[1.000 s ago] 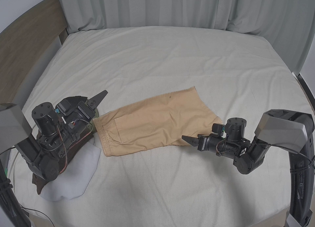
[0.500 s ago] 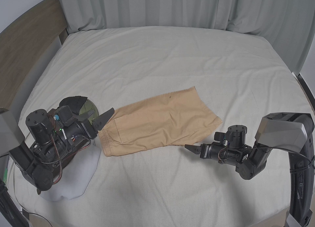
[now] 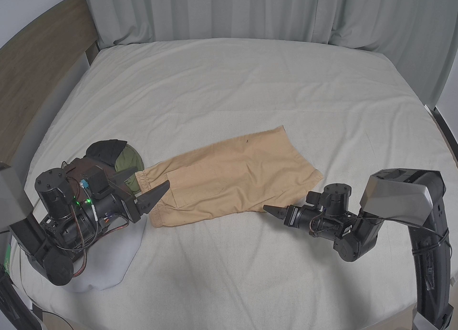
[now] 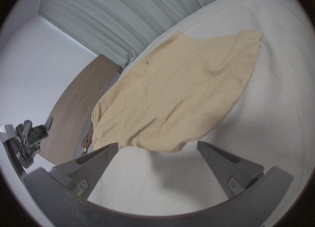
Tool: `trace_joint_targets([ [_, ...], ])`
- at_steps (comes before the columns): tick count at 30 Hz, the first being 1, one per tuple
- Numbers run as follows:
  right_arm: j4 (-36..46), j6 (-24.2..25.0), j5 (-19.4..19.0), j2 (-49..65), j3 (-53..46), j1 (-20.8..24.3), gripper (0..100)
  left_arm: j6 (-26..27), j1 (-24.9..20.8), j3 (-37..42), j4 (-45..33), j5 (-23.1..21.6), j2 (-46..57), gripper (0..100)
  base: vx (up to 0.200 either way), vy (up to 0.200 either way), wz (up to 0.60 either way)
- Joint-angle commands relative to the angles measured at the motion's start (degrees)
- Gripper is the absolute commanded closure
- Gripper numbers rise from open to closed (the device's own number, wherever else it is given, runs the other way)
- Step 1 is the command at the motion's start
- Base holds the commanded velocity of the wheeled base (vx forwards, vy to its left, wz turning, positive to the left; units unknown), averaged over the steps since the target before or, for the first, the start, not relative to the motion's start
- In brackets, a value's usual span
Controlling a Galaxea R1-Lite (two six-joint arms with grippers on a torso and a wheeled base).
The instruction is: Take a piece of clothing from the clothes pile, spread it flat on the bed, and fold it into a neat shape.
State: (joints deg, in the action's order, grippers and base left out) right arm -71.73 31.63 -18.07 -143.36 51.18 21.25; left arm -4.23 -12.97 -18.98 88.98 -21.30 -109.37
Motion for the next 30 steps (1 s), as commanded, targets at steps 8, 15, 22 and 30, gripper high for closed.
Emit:
trace_joint_targets([
  [8,0.27,5.98,1.63,-4.65,7.8,2.57,0,-0.87,0.4,-1.15,0.05,-0.06,0.13,0,0.0,0.0,0.0],
  [15,0.36,6.86,2.77,-6.14,11.75,2.75,0,-2.36,0.05,-1.23,-0.03,0.03,0.04,0,0.0,0.0,0.0],
  [22,0.1,7.56,2.95,-6.32,11.75,2.75,0,-2.36,-0.04,-1.15,-0.03,0.03,0.04,0,0.0,0.0,0.0],
  [30,-0.96,7.48,3.56,-6.67,11.75,2.83,100,-4.21,0.31,-1.67,0.05,-0.68,0.74,0,0.0,0.0,0.0],
])
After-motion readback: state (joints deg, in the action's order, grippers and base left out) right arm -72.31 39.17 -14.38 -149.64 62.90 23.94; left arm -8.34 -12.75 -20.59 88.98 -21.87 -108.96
